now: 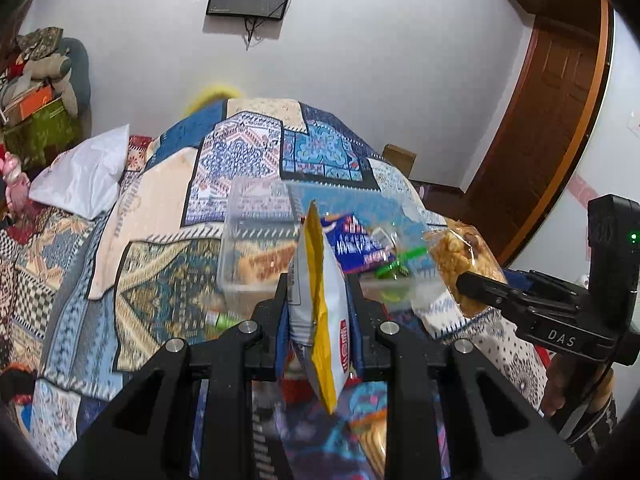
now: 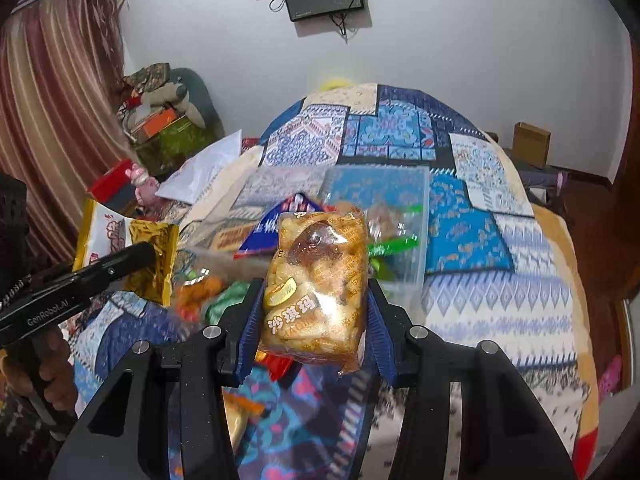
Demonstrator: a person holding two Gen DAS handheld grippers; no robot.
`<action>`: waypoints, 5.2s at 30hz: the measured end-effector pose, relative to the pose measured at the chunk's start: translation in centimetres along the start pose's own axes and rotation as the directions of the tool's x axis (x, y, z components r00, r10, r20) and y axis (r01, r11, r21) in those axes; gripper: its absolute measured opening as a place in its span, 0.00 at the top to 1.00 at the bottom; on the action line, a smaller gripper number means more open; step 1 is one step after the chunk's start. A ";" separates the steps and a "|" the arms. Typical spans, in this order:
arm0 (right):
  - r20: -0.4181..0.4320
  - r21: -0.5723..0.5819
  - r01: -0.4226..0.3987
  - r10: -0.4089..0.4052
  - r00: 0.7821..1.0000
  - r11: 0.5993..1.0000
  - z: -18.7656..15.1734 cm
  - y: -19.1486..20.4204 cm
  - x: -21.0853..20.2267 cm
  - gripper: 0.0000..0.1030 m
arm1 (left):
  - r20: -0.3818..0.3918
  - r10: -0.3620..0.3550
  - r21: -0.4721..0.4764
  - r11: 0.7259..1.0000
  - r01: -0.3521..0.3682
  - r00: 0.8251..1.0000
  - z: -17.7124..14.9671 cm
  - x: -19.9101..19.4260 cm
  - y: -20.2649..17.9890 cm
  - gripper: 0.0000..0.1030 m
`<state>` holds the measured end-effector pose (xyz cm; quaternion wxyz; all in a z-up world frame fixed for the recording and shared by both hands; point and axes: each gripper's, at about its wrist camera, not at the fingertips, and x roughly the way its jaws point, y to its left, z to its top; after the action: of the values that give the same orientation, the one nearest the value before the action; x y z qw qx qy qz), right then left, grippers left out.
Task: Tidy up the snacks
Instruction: 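Lower white-yellow bag and pastry pack into the clear box and release both, then grasp the orange puffed snack bag with left tool while right tool grasps cream bread pack, then carry puffed snack bag and bread pack into the clear box and release both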
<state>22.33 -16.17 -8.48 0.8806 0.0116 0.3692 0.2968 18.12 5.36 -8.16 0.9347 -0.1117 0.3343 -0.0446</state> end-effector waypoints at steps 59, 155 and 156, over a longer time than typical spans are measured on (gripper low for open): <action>-0.041 -0.084 0.028 -0.031 0.999 0.996 0.0 3.0 -1.1 0.36 | -0.096 0.125 0.033 0.992 -0.122 0.988 -3.4 -2.2 2.9 0.37; 0.022 0.023 0.063 -0.063 0.998 0.998 4.5 -3.3 3.8 0.68 | -0.082 0.090 0.015 0.996 -0.089 0.993 3.7 8.3 2.1 0.56; 0.019 0.018 0.068 -0.069 0.997 0.997 4.7 -3.5 4.1 0.68 | -0.088 0.090 0.015 0.996 -0.089 0.992 3.9 8.9 2.2 0.56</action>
<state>29.44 -15.95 -8.52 0.8937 0.0093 0.3632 0.2631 27.50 6.75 -11.23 0.9206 -0.0894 0.3799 -0.0095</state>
